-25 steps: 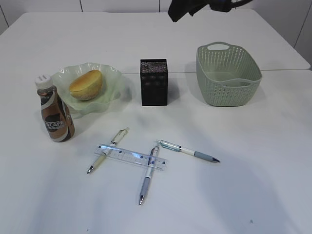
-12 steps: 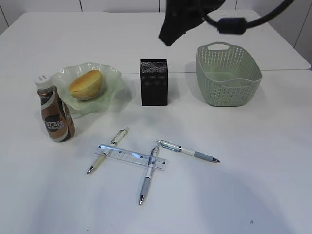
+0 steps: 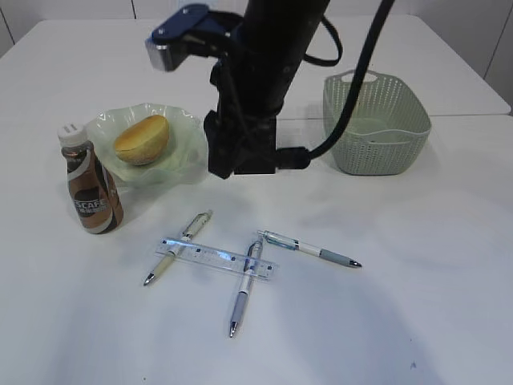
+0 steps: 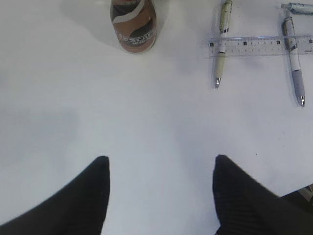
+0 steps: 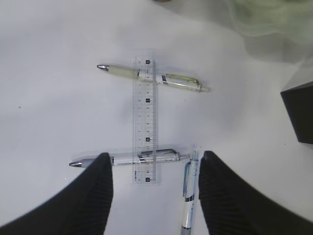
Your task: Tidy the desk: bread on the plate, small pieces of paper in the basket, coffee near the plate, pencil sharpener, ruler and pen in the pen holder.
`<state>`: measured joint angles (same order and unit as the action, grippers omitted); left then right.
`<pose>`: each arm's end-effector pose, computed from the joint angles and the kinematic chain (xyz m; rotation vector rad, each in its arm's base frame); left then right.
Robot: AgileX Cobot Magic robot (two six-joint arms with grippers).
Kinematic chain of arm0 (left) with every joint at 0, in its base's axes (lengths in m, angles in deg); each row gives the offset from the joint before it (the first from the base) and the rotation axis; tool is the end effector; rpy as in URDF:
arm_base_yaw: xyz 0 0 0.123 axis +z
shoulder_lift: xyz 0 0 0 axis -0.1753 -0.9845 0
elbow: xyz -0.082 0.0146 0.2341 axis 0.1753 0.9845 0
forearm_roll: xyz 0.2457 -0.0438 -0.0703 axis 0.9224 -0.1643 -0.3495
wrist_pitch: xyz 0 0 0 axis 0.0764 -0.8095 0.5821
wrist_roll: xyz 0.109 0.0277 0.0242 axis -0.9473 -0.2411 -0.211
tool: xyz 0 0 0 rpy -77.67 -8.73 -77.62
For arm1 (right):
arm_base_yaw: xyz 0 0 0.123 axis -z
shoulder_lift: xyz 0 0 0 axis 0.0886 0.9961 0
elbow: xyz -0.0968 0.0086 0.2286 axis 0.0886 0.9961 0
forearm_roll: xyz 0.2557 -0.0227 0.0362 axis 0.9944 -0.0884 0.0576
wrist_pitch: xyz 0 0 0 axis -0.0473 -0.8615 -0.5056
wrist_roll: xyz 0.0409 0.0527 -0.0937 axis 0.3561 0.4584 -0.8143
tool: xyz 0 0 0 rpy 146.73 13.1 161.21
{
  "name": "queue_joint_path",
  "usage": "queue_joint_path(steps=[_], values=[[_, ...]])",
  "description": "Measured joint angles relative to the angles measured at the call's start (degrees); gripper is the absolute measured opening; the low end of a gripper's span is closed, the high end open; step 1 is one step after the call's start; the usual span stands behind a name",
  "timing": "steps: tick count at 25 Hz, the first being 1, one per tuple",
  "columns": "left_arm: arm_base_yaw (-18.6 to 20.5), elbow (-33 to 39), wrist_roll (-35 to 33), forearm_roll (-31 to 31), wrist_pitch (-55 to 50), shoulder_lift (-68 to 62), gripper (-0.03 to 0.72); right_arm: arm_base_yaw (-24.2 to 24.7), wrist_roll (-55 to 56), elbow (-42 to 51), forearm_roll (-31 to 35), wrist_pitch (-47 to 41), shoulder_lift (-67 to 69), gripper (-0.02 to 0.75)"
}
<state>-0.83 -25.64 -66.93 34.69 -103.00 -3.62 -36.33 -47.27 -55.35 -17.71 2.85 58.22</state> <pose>0.2395 -0.0530 0.2899 0.3353 2.6148 -0.1242 0.3622 0.2479 0.2430 -1.5993 2.2809 0.2712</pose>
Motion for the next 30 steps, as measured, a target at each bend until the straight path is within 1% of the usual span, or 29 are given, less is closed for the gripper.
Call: queue_joint_path(steps=[5, 10, 15, 20, 25, 30], values=[[0.0, 0.0, 0.0, 0.0, 0.0, 0.0, 0.466, -0.6, -0.2, 0.0, -1.5, 0.7, 5.2, 0.447], [0.0, 0.0, 0.0, 0.0, 0.0, 0.0, 0.466, -0.8, -0.3, 0.0, -0.6, 1.7, 7.9, 0.447], [0.0, 0.0, 0.0, 0.0, 0.0, 0.0, 0.466, -3.7, -0.3, 0.0, 0.5, 5.5, 12.4, 0.447], [0.0, 0.0, 0.0, 0.0, -0.1, 0.0, 0.466, -4.5, -0.3, 0.0, 1.1, 6.7, 14.3, 0.447], [0.0, 0.0, 0.0, 0.0, -0.2, 0.0, 0.466, -4.7, -0.3, -0.1, -1.4, 9.3, 18.1, 0.447], [0.0, 0.0, 0.0, 0.0, -0.5, 0.0, 0.466, -4.7, -0.3, -0.5, -2.0, 10.2, 19.6, 0.447]])
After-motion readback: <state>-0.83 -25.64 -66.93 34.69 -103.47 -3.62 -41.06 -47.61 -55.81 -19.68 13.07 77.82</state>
